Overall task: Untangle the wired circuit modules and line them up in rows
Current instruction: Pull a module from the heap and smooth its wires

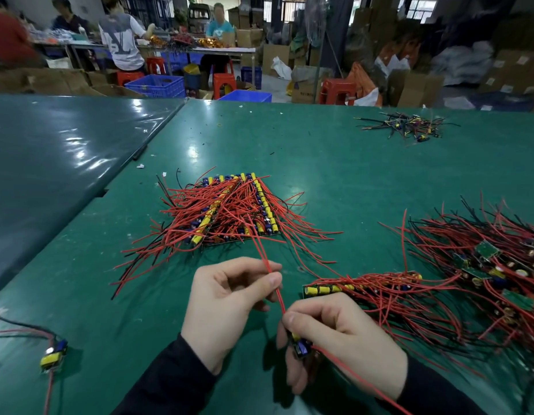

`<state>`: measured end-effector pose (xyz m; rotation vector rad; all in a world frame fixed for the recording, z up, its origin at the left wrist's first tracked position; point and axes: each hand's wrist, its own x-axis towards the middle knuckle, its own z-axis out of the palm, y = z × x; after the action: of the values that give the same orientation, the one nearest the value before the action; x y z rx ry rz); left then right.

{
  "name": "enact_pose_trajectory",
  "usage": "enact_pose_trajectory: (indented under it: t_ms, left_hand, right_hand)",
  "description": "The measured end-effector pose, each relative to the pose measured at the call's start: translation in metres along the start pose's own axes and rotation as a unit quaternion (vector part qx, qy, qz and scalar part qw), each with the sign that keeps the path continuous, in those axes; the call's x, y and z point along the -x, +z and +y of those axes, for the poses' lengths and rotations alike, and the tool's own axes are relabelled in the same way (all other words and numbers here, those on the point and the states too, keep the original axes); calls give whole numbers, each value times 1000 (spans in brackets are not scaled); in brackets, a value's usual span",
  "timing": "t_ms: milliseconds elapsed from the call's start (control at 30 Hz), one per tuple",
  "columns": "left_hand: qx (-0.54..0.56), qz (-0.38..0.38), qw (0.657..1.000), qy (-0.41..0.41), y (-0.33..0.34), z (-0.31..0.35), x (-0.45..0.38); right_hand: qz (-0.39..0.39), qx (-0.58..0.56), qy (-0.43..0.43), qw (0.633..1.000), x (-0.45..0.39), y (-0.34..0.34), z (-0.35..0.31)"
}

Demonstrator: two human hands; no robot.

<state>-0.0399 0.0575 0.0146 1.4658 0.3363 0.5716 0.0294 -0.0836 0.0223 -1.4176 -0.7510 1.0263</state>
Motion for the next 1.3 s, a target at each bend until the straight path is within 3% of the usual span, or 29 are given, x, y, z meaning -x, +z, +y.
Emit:
enact_pose_trajectory:
  t_ms: [733,1033,1167,1300]
  left_hand:
    - [2,23,1000,-6,-12,0,-9]
    - [42,51,997,-29,-13,6,-10]
    - [95,54,990,-85,-16,14,-11]
    - [219,57,952,-206,-21,21,-14]
  right_hand:
    - [-54,39,26,997,1,4,2]
    - [-59,124,5,991,3,1,2]
    - [-57,171,1,984,4,3,2]
    - [-50,124,26,991,3,1,-2]
